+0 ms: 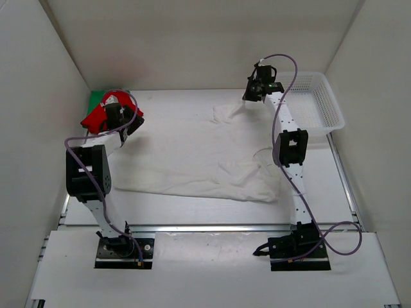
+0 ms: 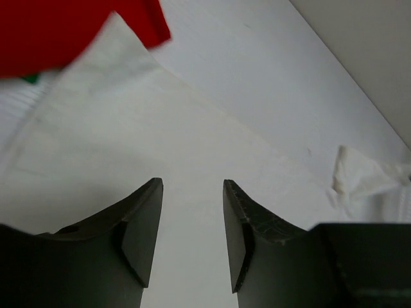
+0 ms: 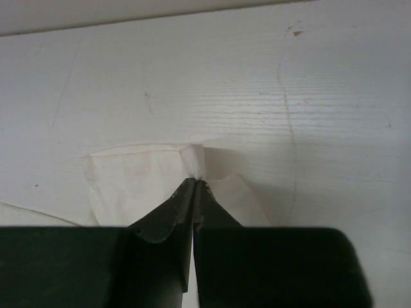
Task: Fold and stack the t-shirts
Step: Grap the side of the flattened tshirt furthest away from the robot with both arms
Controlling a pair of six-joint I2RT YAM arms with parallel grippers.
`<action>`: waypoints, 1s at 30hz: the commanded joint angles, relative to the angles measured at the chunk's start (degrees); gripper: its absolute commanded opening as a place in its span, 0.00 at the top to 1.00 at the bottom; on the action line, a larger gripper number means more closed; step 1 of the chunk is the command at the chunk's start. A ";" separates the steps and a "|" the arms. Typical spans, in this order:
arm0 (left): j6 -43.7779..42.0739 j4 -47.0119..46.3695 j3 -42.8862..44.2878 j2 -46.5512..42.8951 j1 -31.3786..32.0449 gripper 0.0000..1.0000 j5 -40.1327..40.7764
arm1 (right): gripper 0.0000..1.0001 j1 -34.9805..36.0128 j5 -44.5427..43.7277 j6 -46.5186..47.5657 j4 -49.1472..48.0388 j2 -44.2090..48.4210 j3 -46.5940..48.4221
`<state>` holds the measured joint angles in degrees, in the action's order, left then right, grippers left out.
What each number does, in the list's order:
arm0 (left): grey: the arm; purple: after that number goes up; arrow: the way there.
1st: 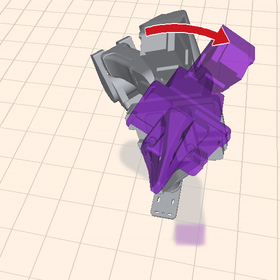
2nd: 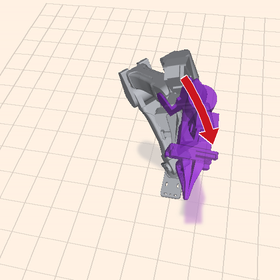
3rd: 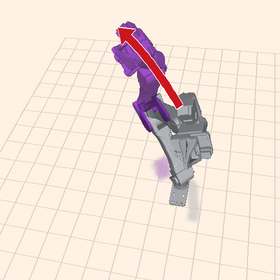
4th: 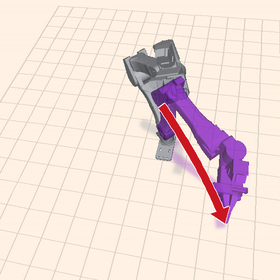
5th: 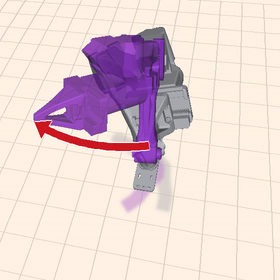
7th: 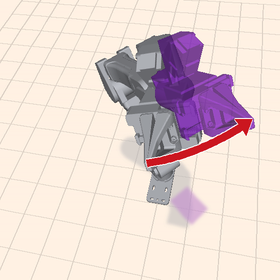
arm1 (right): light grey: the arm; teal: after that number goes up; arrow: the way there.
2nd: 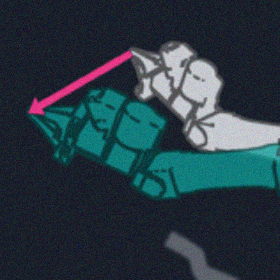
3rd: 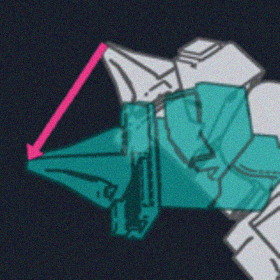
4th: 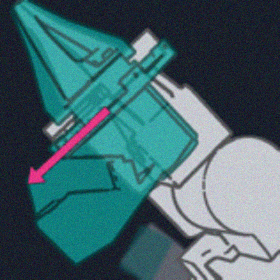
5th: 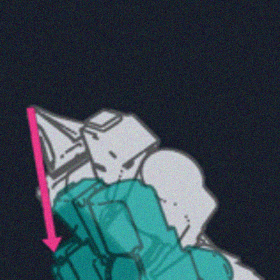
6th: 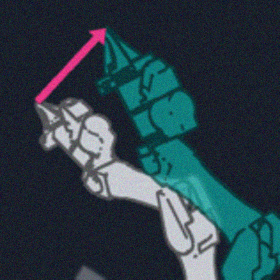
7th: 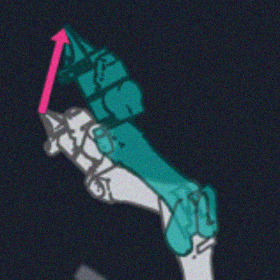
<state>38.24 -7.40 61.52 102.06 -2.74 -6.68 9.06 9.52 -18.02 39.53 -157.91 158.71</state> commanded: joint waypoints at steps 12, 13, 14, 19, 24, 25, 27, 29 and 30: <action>-15.82 17.85 30.40 19.39 -0.69 0.45 16.08 | 1.00 0.17 6.56 0.88 -0.94 1.55 2.91; -15.74 18.47 31.72 19.84 -0.86 0.46 16.17 | 1.00 0.43 7.00 0.88 -1.12 1.46 2.92; -15.83 18.65 32.61 20.89 -1.03 0.46 15.65 | 1.00 0.35 7.18 0.80 -1.12 1.46 3.00; -16.17 20.22 37.61 24.15 -1.04 0.47 14.59 | 1.00 0.61 7.62 0.62 -1.12 0.67 3.09; -17.14 22.60 41.40 27.75 -1.04 0.54 15.73 | 1.00 0.70 7.89 0.88 -1.21 0.67 2.57; -16.36 22.08 40.88 27.58 -1.12 0.55 15.38 | 1.00 0.87 7.88 0.80 -1.21 0.67 2.74; -16.01 20.42 39.65 26.62 -1.13 0.55 15.38 | 1.00 0.61 7.97 0.88 -1.21 0.41 2.57; -16.00 18.83 38.42 26.08 -2.00 0.54 15.72 | 1.00 0.44 8.23 0.71 -1.56 0.14 3.00; -15.92 19.17 37.72 25.91 -1.65 0.55 15.21 | 1.00 0.61 8.32 0.62 -1.56 0.05 2.74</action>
<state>22.46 12.88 100.27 130.32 -4.10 8.01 9.69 16.82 -17.78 40.12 -157.93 159.13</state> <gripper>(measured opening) 0.454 0.006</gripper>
